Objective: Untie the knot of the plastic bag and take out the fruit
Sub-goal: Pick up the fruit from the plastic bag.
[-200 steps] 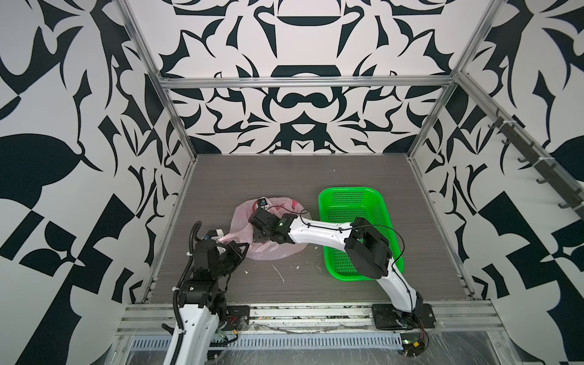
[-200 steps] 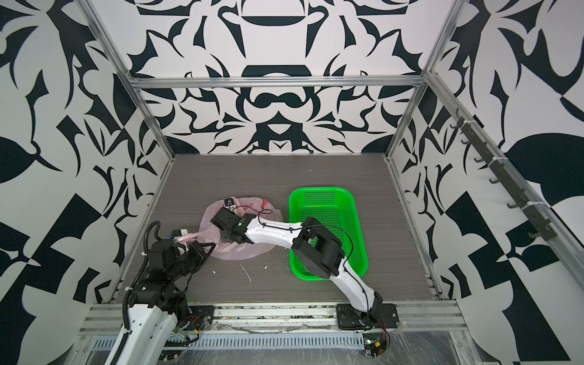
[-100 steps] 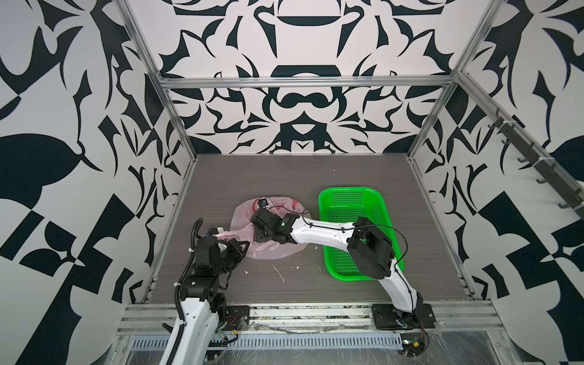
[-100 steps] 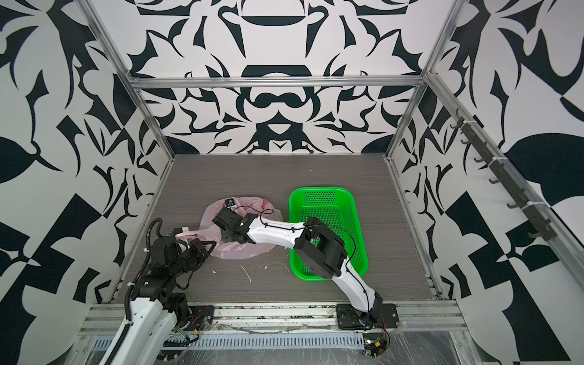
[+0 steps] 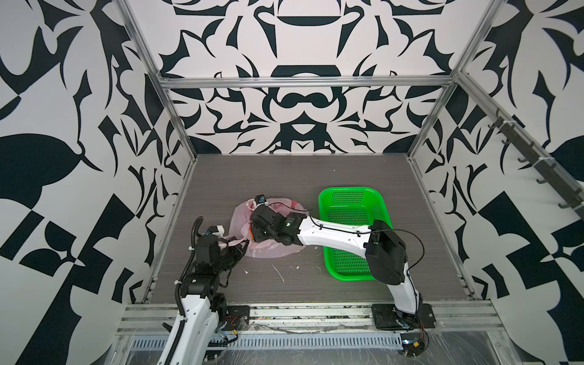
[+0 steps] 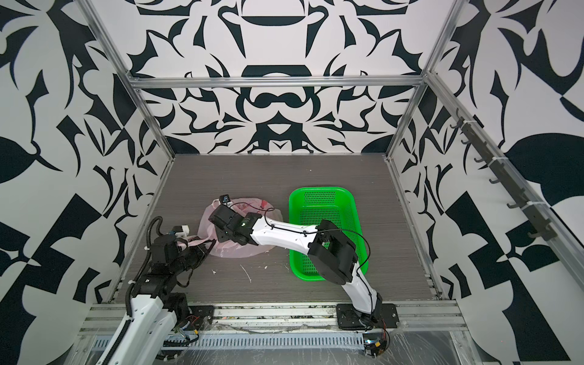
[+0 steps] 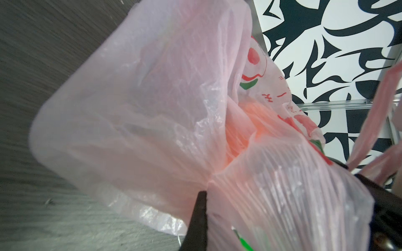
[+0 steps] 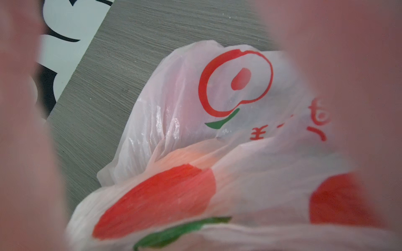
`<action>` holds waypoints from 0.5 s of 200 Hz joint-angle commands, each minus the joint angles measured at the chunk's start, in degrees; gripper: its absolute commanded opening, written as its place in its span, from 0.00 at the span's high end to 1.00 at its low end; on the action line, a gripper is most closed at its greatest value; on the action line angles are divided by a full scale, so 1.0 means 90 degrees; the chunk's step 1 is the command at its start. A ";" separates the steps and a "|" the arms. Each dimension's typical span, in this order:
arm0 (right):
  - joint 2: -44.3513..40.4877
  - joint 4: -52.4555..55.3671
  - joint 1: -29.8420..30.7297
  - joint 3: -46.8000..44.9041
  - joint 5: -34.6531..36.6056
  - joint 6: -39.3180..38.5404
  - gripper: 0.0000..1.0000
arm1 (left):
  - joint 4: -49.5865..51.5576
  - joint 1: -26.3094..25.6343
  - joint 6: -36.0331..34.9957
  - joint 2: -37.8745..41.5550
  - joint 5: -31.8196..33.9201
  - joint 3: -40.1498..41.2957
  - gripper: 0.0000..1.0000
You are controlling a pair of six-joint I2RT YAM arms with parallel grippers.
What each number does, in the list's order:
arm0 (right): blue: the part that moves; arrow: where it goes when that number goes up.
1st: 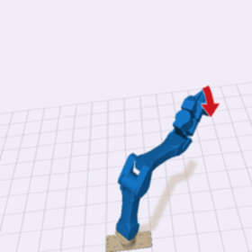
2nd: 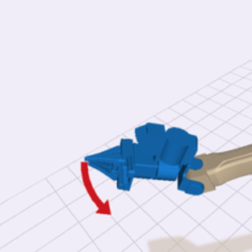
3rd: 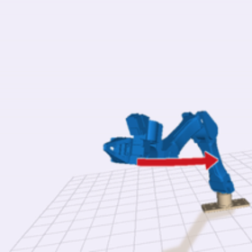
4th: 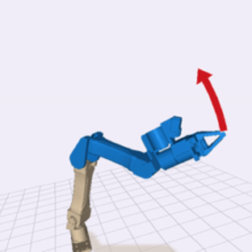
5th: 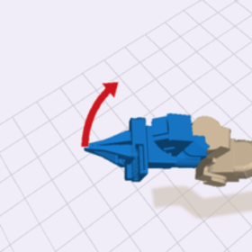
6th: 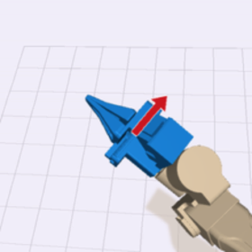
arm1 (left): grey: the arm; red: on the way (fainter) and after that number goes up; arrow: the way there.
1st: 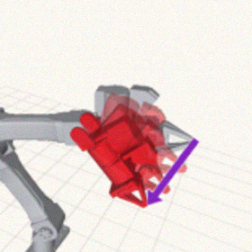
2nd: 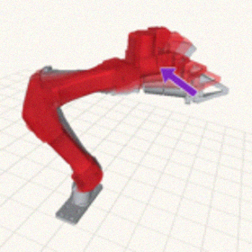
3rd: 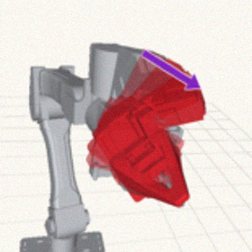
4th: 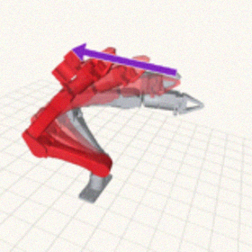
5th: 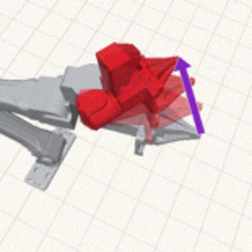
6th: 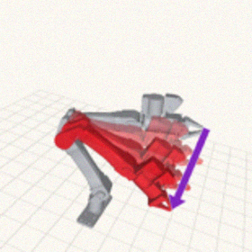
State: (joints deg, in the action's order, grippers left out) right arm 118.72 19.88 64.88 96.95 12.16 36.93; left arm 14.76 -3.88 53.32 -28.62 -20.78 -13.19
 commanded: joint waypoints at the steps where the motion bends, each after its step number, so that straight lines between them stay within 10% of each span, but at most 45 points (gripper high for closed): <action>1: -0.0401 -0.0056 0.0041 -0.0005 0.0026 -0.0161 0.84 | -0.0058 0.0007 -0.0061 0.0015 0.0070 -0.0185 1.00; 100: -0.0892 0.0230 0.0111 -0.0102 -0.0425 -0.0333 0.85 | -0.0503 0.0004 -0.0033 -0.0310 0.0140 -0.0422 1.00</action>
State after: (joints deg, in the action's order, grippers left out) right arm 114.54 21.65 65.32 96.55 10.63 35.11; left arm 13.10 -3.88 53.34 -30.50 -20.34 -14.48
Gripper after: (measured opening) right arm 0.548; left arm 0.051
